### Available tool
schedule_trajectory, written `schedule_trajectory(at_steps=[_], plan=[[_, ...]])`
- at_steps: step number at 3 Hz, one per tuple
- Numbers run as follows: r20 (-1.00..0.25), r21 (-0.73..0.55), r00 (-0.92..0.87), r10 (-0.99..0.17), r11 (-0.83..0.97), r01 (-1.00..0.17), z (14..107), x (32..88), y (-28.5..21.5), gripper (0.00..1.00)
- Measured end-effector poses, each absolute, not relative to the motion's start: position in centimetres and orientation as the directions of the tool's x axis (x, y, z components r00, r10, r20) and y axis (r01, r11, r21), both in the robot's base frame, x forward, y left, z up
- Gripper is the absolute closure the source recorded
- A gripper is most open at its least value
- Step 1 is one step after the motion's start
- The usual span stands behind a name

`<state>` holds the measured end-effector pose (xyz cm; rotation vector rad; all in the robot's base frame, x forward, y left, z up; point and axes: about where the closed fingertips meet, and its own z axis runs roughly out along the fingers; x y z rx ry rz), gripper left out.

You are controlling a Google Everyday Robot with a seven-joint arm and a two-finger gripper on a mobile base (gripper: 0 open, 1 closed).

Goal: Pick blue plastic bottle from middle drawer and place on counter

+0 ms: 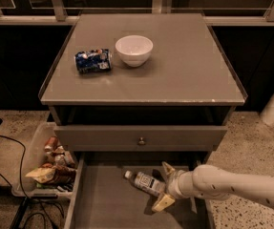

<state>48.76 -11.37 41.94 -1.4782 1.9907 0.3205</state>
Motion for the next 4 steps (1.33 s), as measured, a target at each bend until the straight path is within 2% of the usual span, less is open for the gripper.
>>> schedule_trajectory(at_steps=[2,3,4], plan=[[-0.648,-0.091,-0.257,-0.717,0.408,-0.908,38.1,49.5,-10.7,0.00],[-0.648,-0.091,-0.257,-0.717,0.408,-0.908,38.0,49.5,-10.7,0.00],[-0.648,-0.091,-0.257,-0.717,0.408,-0.908,38.0,49.5,-10.7,0.19]])
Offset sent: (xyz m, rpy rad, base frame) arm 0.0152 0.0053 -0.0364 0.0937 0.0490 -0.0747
